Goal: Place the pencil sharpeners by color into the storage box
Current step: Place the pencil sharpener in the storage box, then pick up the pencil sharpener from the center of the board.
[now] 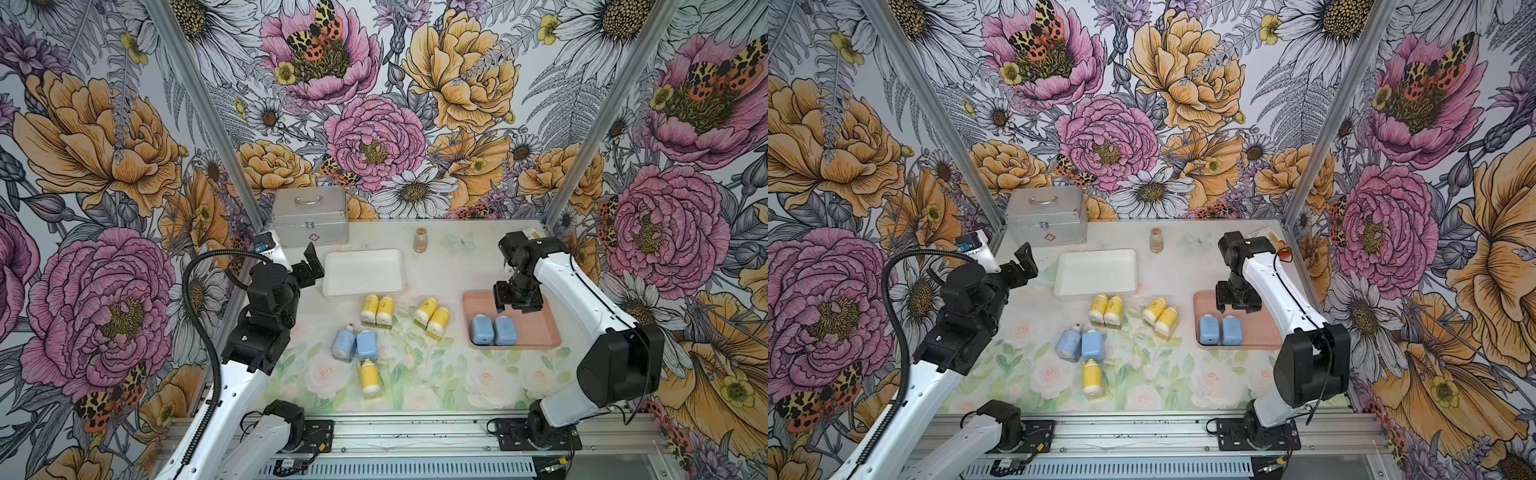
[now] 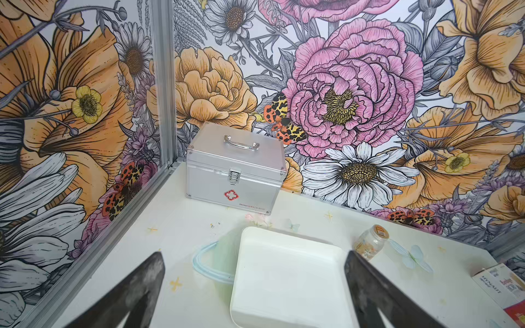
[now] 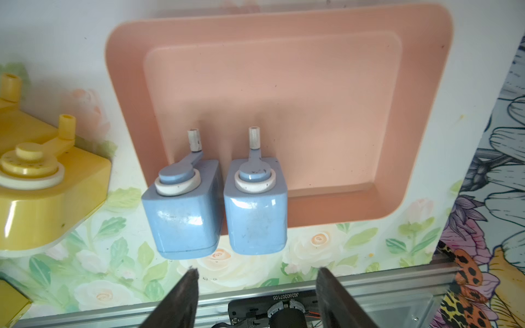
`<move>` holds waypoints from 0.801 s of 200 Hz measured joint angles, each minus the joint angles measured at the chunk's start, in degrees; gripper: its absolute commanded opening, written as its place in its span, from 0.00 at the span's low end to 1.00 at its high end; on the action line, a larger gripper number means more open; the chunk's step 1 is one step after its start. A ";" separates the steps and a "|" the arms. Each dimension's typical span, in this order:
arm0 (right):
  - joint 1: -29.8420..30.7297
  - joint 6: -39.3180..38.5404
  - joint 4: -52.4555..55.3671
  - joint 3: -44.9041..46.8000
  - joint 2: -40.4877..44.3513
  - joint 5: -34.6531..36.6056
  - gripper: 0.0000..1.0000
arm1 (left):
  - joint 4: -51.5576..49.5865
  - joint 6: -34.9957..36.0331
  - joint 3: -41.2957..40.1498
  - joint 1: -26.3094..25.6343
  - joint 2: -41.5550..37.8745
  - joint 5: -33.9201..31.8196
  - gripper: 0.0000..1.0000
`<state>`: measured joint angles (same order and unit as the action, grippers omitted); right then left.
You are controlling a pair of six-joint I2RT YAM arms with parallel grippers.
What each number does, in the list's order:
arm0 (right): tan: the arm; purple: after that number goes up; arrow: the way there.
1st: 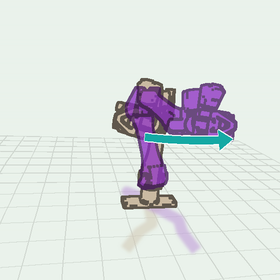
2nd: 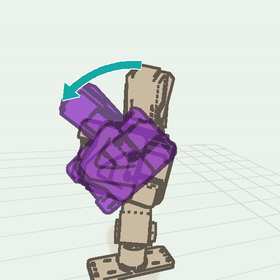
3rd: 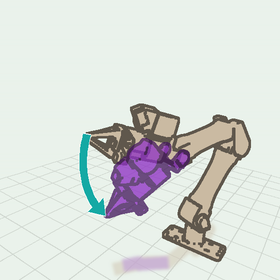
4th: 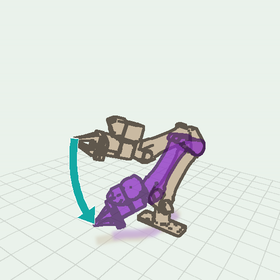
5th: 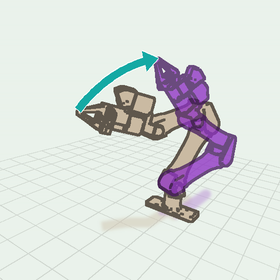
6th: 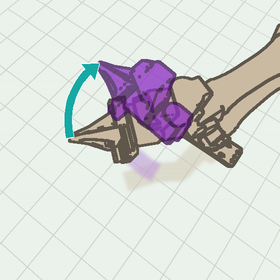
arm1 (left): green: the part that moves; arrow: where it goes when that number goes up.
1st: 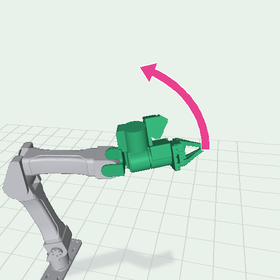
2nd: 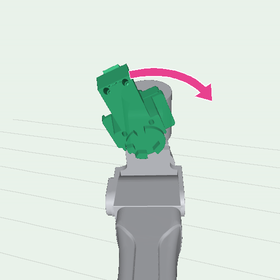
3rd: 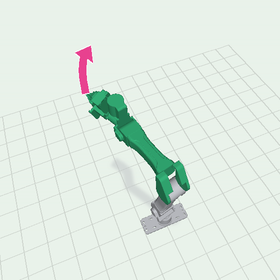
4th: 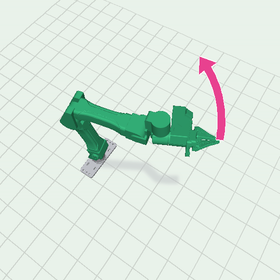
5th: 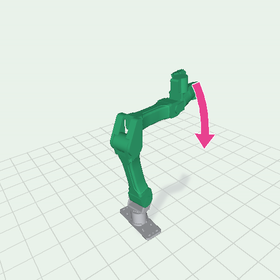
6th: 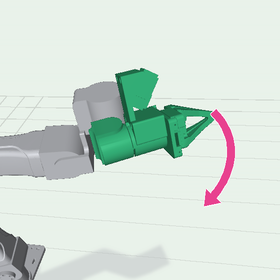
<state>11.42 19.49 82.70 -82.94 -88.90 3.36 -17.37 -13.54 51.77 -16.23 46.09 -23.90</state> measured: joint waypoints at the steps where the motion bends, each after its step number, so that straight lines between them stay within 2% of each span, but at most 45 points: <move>1: 0.07 0.00 0.09 -0.15 0.02 0.00 0.67 | 0.00 0.00 0.00 0.02 0.00 0.00 0.99; 33: 5.09 1.99 3.15 -6.71 0.17 0.07 0.66 | -0.02 0.00 0.00 0.76 0.00 0.00 0.99; 61: 12.02 3.76 5.75 -12.66 -1.27 0.07 0.66 | 0.00 0.00 0.00 1.60 -0.04 0.00 0.98; 105: 24.65 6.58 8.44 -21.70 -7.37 -0.24 0.65 | 0.00 -0.33 0.00 3.96 -0.07 0.00 0.99; 160: 36.96 7.93 9.73 -33.57 -16.33 -1.64 0.65 | 0.00 -1.64 0.00 7.89 0.28 0.15 0.99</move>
<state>48.38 27.42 92.42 -116.51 -105.23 1.72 -17.37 -15.18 51.77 -8.34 46.37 -23.75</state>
